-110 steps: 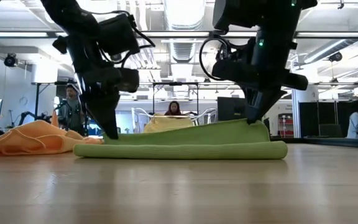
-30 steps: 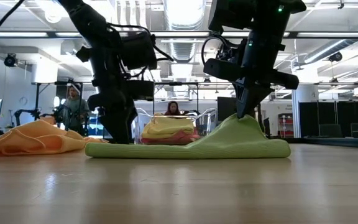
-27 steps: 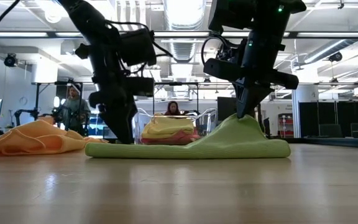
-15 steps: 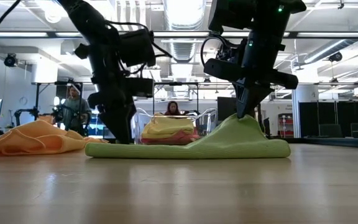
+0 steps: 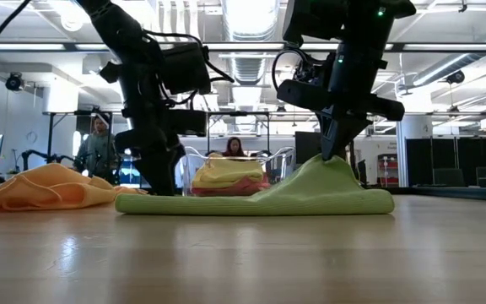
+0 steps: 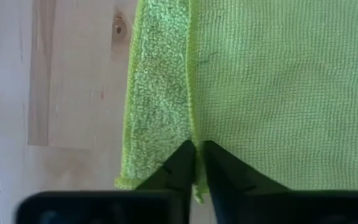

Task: Fold microfiber towels
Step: Fold the green microfiber cloth

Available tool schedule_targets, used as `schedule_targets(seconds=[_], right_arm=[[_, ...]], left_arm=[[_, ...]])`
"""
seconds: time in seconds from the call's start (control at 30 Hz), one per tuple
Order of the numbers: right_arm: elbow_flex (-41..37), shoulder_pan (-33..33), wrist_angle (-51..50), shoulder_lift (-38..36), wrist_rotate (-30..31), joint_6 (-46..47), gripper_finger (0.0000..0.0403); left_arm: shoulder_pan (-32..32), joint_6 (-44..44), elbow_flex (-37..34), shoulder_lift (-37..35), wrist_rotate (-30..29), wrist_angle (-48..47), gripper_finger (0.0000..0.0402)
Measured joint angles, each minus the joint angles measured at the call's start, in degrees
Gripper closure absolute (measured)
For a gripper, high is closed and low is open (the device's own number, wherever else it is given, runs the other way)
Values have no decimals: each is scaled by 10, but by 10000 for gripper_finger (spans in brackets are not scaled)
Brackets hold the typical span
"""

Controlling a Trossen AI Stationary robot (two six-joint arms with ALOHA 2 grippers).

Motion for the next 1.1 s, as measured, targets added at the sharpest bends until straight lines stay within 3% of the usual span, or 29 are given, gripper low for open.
schedule_targets(seconds=[0.07, 0.37, 0.5, 0.6, 1.1], right_arm=[[0, 0, 0, 0, 0, 0, 394], [-1, 7, -5, -3, -5, 15, 394], [0, 5, -5, -2, -5, 15, 394], [-3, 0, -1, 0, -5, 16, 394], [-10, -1, 0, 0, -16, 15, 390]], left_arm=[[0, -1, 0, -1, 0, -2, 394], [-7, -3, 8, -68, -1, -56, 400], [-5, -1, 9, -89, -55, -54, 401], [4, 17, 9, -85, -82, -50, 401], [9, 25, 8, -52, -76, -45, 399]])
